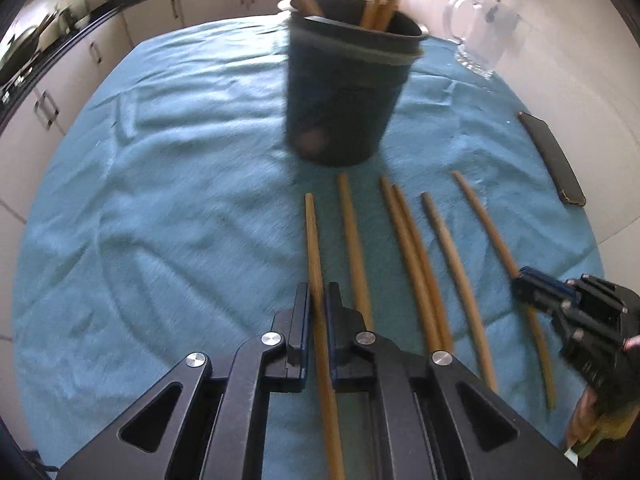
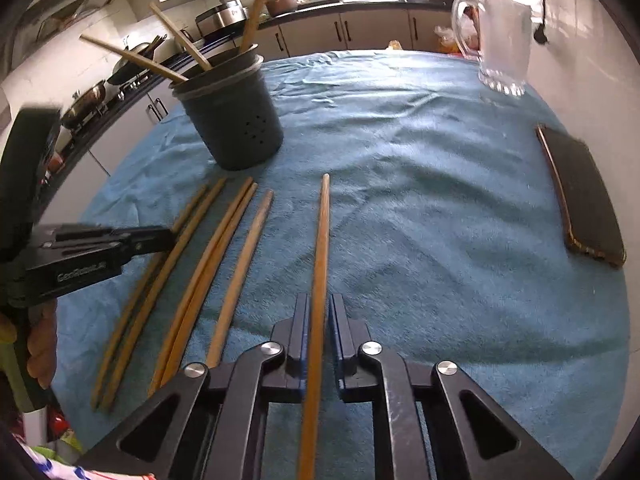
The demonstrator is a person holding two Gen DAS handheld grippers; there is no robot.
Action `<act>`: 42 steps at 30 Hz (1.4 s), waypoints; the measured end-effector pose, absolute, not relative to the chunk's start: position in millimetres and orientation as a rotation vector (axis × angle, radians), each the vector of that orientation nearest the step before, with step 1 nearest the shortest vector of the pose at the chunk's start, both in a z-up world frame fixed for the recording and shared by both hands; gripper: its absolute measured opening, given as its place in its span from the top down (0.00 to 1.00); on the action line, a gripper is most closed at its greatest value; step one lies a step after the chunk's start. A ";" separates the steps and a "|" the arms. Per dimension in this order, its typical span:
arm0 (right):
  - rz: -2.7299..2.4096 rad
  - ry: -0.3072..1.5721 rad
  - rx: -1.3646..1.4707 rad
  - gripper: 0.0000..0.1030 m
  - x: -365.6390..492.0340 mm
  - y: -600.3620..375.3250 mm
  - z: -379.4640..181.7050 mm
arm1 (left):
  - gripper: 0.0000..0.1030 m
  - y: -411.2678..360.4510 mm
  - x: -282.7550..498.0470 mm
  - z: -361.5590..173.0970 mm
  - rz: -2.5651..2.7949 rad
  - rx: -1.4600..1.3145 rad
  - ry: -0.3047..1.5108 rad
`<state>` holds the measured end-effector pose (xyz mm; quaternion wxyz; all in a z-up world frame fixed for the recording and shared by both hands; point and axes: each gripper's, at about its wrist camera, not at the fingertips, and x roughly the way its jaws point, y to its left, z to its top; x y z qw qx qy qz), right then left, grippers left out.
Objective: Organize utensils
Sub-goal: 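Close the left gripper on a chopstick while the right gripper grasps another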
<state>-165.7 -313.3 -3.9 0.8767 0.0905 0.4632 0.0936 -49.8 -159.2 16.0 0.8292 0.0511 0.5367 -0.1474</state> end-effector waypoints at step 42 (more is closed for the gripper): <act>-0.101 1.309 0.054 0.89 -64.7 -283.0 3.8 | 0.93 -93.6 -13.5 8.1 -0.569 -0.154 1.194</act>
